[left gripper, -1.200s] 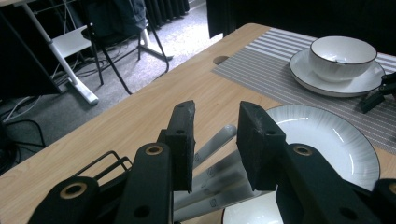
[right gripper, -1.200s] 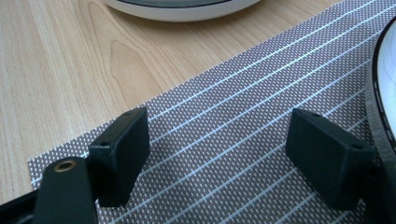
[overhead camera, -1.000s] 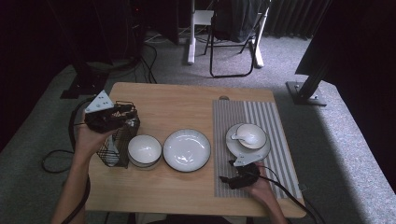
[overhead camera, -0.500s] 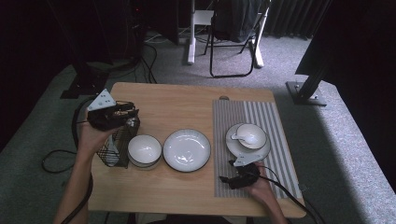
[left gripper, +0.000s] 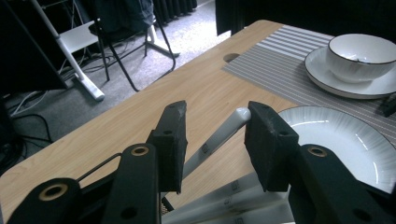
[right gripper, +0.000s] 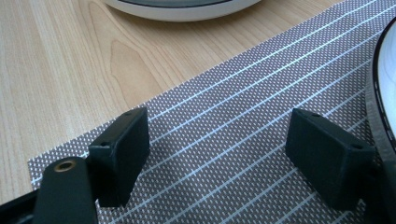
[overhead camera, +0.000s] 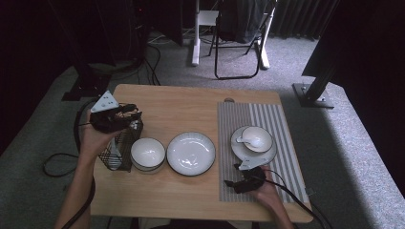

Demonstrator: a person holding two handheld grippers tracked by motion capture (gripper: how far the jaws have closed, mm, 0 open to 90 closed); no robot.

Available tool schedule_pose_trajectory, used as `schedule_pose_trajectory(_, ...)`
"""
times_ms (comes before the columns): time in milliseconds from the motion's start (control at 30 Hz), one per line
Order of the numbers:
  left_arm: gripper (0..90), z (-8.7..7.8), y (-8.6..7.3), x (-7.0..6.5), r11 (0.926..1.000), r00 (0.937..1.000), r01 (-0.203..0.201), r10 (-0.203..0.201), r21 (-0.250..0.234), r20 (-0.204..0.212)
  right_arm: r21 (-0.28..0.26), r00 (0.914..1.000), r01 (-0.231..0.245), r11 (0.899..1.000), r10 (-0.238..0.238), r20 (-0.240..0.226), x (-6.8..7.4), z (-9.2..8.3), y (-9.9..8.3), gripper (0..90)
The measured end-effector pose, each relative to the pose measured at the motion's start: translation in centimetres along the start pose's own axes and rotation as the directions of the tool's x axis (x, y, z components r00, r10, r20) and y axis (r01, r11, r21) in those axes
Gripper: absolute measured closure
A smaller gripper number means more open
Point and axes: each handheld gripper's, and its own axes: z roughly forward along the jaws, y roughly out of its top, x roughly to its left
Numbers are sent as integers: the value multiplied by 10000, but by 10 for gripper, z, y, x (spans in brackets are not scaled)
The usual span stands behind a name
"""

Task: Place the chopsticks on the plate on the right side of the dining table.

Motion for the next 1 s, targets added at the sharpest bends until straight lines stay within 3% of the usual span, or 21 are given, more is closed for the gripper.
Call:
schedule_pose_trajectory(500, 576, 5, -1, 1, 9990, 9992, -203, 216, 402, -340, 0, 10000, 0, 10000, 0, -4, 0, 0, 0, 212)
schedule_pose_trajectory(1000, 635, 14, -1, 5, 9988, 9999, -36, 41, 483, -99, 6, 10000, -7, 10000, 7, -21, 0, 0, 0, 212)
